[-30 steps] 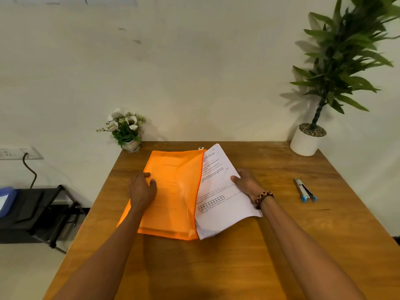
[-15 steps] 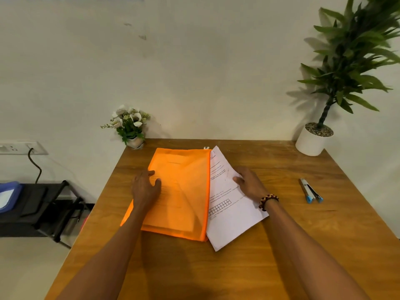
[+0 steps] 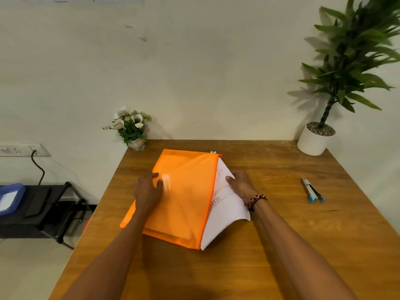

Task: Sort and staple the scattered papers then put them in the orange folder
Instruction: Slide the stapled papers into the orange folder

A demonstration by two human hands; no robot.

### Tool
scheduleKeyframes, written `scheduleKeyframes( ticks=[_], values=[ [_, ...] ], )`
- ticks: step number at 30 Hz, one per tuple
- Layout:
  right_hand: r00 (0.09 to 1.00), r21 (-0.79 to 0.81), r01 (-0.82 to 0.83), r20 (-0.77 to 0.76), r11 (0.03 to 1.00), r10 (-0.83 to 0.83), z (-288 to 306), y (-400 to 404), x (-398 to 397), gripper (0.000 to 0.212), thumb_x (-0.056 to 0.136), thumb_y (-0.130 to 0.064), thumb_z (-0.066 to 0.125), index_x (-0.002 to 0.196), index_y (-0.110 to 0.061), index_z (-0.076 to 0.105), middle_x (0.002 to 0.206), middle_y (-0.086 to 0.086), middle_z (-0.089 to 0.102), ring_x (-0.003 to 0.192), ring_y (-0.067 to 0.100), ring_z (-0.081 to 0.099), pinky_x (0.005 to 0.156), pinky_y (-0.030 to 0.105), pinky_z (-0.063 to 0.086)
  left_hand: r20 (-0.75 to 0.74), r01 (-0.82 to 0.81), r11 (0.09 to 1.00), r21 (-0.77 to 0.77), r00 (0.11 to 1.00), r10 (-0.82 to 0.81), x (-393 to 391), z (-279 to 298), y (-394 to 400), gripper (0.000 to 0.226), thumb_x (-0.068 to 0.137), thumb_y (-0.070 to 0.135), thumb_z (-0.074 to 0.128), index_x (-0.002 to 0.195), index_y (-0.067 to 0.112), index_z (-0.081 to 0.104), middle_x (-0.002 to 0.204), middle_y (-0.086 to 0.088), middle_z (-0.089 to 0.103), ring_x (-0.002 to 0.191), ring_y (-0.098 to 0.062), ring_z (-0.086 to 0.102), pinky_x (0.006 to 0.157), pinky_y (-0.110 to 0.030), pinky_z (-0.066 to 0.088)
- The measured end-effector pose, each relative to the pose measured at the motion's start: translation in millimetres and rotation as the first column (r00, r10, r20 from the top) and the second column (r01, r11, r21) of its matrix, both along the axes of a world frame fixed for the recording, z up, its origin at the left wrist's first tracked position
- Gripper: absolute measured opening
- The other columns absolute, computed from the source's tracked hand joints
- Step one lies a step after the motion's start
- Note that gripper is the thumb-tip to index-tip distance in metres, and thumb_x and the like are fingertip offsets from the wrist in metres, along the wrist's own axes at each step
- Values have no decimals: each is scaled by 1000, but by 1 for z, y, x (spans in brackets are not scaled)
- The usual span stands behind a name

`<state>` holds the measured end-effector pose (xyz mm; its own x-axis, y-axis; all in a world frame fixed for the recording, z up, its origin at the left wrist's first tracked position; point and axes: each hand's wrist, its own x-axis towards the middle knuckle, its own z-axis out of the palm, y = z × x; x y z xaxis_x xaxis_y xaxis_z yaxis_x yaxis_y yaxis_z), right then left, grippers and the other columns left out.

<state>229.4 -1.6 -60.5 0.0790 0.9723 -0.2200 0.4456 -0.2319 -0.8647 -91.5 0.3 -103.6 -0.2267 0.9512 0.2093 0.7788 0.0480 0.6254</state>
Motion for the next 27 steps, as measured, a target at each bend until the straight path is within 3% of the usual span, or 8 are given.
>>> scheduleKeyframes(
  ticks=[4,9,13,16,19,22,24,27],
  values=[
    [990,110,77,108,991,-89,-1,-8,-16,15,105,-17,51,105,-14,66,97,0,68,83,19,69,66,34,59,6,5,1000,-6,1000,-5,1,-1,0,33,94,25,66,124,11,64,128,-12,65,121,-38,55,100,-48,43],
    [947,229,190,215,955,-240,-13,-11,-46,20,104,-15,49,115,-6,63,110,12,67,101,31,63,82,48,56,18,1,1000,-1,1000,-1,10,-1,-5,35,91,27,68,123,12,63,126,-10,66,120,-38,55,98,-46,43],
    [947,289,212,173,933,-269,-17,-17,-71,20,102,-13,48,108,-3,63,105,18,67,98,37,62,70,38,44,24,-27,1000,-8,999,27,17,-1,-8,35,91,25,67,123,12,61,127,-11,64,119,-37,54,97,-47,43],
    [984,170,86,140,982,-111,-14,-16,-69,15,96,-23,52,86,-14,58,88,10,67,80,31,63,61,31,38,36,-29,999,-30,999,30,16,-1,-5,35,91,23,67,123,11,61,128,-12,64,119,-39,55,99,-47,41],
    [979,-35,-140,145,990,144,-2,-3,-54,22,82,-39,57,80,-17,58,83,5,67,70,23,62,60,33,49,45,-32,998,-46,998,34,17,1,-5,37,90,23,68,124,11,60,129,-13,63,121,-38,54,101,-46,41],
    [926,-264,-310,133,913,353,15,-2,-40,18,95,-17,47,84,-13,61,62,7,62,44,15,49,41,25,37,53,-35,998,-51,998,38,18,1,-6,39,90,25,68,126,12,60,131,-12,61,123,-37,52,101,-48,42],
    [946,-319,-253,118,913,303,18,-3,-36,30,98,-5,35,82,-11,59,54,3,58,35,8,43,33,18,29,53,-40,997,-62,998,43,19,0,-6,40,90,26,68,127,12,59,132,-12,61,124,-36,52,102,-48,42],
    [994,-285,-106,-21,953,104,9,-2,-44,41,93,15,21,74,-8,49,59,9,54,30,4,47,30,16,33,50,-48,996,-78,997,51,21,0,-4,41,90,26,68,126,10,59,131,-13,62,123,-37,52,101,-46,41]
  ],
)
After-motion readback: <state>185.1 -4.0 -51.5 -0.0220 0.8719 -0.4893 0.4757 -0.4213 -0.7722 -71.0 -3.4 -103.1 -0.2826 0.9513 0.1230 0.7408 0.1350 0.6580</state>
